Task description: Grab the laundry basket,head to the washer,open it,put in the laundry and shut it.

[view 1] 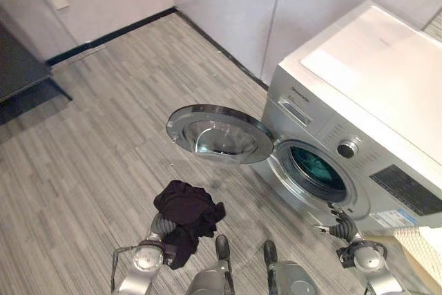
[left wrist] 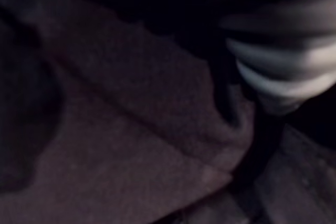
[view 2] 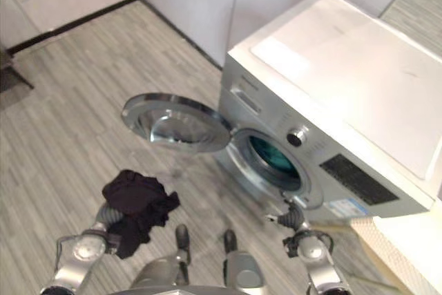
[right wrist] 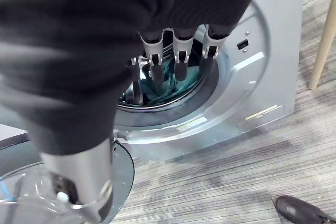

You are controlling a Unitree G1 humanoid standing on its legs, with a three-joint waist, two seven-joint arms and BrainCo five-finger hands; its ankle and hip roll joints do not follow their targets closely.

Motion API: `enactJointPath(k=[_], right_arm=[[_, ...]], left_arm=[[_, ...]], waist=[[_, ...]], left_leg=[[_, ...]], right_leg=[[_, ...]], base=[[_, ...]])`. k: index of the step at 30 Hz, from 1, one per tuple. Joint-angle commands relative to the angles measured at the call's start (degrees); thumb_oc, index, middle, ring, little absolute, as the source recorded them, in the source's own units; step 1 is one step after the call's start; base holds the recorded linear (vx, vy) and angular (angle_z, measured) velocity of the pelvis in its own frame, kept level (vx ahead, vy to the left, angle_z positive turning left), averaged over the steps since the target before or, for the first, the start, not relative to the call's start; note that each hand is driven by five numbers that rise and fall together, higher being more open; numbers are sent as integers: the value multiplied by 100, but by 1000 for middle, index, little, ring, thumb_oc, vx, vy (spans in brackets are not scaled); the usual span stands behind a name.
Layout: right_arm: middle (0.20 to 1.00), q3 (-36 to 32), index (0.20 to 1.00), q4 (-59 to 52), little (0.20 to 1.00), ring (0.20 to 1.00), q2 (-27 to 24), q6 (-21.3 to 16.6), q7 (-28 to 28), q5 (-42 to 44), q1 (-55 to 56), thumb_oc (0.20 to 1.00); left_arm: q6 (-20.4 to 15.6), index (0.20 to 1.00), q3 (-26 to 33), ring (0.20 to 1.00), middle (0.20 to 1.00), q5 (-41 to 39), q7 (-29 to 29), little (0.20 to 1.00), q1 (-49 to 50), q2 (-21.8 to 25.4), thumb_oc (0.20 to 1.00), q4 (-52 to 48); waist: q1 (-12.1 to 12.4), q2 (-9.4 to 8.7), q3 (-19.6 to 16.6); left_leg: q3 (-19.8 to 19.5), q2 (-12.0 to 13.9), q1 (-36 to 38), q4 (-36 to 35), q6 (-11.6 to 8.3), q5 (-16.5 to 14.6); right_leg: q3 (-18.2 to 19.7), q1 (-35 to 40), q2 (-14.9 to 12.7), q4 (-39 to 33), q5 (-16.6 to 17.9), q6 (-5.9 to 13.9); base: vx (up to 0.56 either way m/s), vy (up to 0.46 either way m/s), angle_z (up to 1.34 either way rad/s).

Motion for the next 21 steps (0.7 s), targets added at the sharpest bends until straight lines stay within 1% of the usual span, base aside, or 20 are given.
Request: enactJointPath(k=[1,2,3,5,6,7,8,9,10,11,12,13,14,15,16,17,18,19,20,21], right_arm=[[1000,-35,1000,-146,1000,1000,-84,-152,-46,8,-212,1000],[1000,-4,1000,-154,1000,1000,-78,-142,-48,-24,-234,1000],[1000,23,1000,-153,1000,1000,-82,-125,-51,-56,-240,1000],[1000,69,1000,-147,1000,1000,-87,-114,-55,-101,-289,1000],[1000,63,1000,-151,1000,1000,-82,-100,-54,-108,-278,1000],[1000,56,1000,-149,1000,1000,-73,-99,-54,-113,-255,1000],[1000,20,1000,-159,1000,1000,-70,-99,-51,-95,-209,1000],[1000,-20,1000,-141,1000,1000,-72,-101,-57,-66,-115,1000],[1000,-20,1000,-141,1000,1000,-75,-102,-58,-66,-112,1000],[1000,-37,1000,-127,1000,1000,-78,-109,-69,-44,-96,1000],[1000,-91,1000,-150,1000,1000,-93,-131,-92,-6,-14,1000],[1000,-92,1000,-153,1000,1000,-97,-130,-91,-5,-9,1000],[1000,-80,1000,-193,1000,1000,-193,-130,-112,30,-36,1000],[1000,-81,1000,-193,1000,1000,-197,-130,-112,32,-37,1000],[1000,-92,1000,-195,1000,1000,-234,-125,-121,74,-66,1000],[1000,-98,1000,-159,1000,1000,-263,-125,-133,107,-86,1000],[1000,-99,1000,-158,1000,1000,-262,-125,-133,107,-87,1000],[1000,-110,1000,-126,1000,1000,-275,-127,-148,132,-96,1000],[1000,-123,1000,-107,1000,1000,-279,-127,-172,158,-104,1000],[1000,-125,1000,-81,1000,1000,-293,-130,-213,179,-118,1000]], left_arm=[[-299,200,144,200,200,104,145,200,127,62,200,-444],[-290,200,177,200,200,81,146,200,166,47,200,-457],[-279,200,195,200,200,69,123,200,219,31,200,-476],[-261,200,231,200,200,54,98,200,243,8,200,-458],[-258,200,237,200,200,47,92,200,249,8,200,-458],[-256,200,222,200,200,37,89,200,237,4,200,-432],[-256,200,225,200,200,67,80,200,235,-13,200,-396],[-262,200,214,200,200,119,61,200,266,-56,200,-382],[-263,200,212,200,200,120,61,200,269,-59,200,-382],[-264,200,193,200,200,95,25,200,276,-106,200,-378],[-250,200,166,200,200,46,-20,200,299,-186,200,-388],[-251,200,164,200,200,46,-20,200,301,-189,200,-388],[-244,200,117,200,200,-63,-7,200,304,-264,200,-403],[-246,200,115,200,200,-64,-5,200,300,-267,200,-400],[-243,200,84,200,200,-154,32,200,248,-321,200,-317],[-227,200,32,200,200,-200,55,200,213,-377,200,-251],[-229,200,31,200,200,-200,56,200,209,-376,200,-248],[-223,200,-1,200,200,-196,66,200,182,-394,200,-205],[-223,200,-29,200,200,-200,70,200,143,-401,200,-171],[-230,200,-61,200,200,-220,85,200,119,-399,200,-173]], waist=[[262,-143,-74],[309,-151,-102],[328,-105,-146],[360,-100,-184],[346,-81,-179],[293,-68,-173],[248,-78,-199],[203,-64,-272],[207,-61,-272],[194,-44,-296],[131,10,-346],[135,18,-345],[150,78,-300],[154,85,-298],[213,88,-266],[242,-24,-195],[239,-29,-200],[247,-60,-161],[253,-75,-109],[280,-65,-35]], left_leg=[[-164,277,254,762,-193,-1040],[22,308,364,687,-214,-1051],[52,357,510,643,-240,-1205],[294,385,699,572,-247,-1279],[337,401,754,578,-236,-1303],[360,397,819,598,-245,-1340],[343,350,875,615,-233,-1404],[371,329,952,738,-241,-1498],[374,333,951,750,-242,-1506],[409,369,968,860,-273,-1542],[482,539,953,1235,-382,-1555],[483,559,943,1268,-397,-1569],[337,828,674,2281,-550,-1194],[332,849,659,2314,-569,-1200],[-59,785,365,2540,-573,-1117],[-256,636,-7,2471,-459,-1159],[-257,629,-14,2465,-455,-1154],[-314,621,-141,2362,-447,-1224],[-361,620,-271,2264,-454,-1221],[-481,596,-413,2136,-486,-1118]], right_leg=[[-1053,-13,-172,-15,167,293],[-1574,-34,-277,-120,238,257],[-1835,-10,-274,-189,162,289],[-2410,-138,-367,-306,304,303],[-2521,-197,-394,-279,313,311],[-2507,-255,-399,-265,296,314],[-2406,-197,-360,-368,260,327],[-2293,-58,-311,-466,280,248],[-2290,-54,-307,-470,281,247],[-2313,9,-309,-504,275,225],[-2311,178,-242,-593,205,137],[-2311,186,-226,-603,204,127],[-2147,416,-22,-694,63,-76],[-2146,418,-5,-700,59,-90],[-1992,535,81,-756,-37,-168],[-1881,596,5,-818,15,-193],[-1883,589,-2,-818,16,-191],[-1805,619,-21,-824,3,-164],[-1720,631,-29,-821,-7,-151],[-1627,636,-2,-801,-22,-158]], base=[[62,13,-186],[147,-2,-125],[155,-19,-85],[160,-57,-91],[151,-77,-69],[153,-79,-43],[258,-151,-34],[201,-127,-24],[210,-159,-17],[193,-195,-22],[194,-202,-31],[263,-255,-38],[140,-138,-37],[236,-173,-82],[108,-66,-90],[108,-55,-102],[53,-5,-59],[61,21,-64],[65,38,-39],[23,31,-46]])
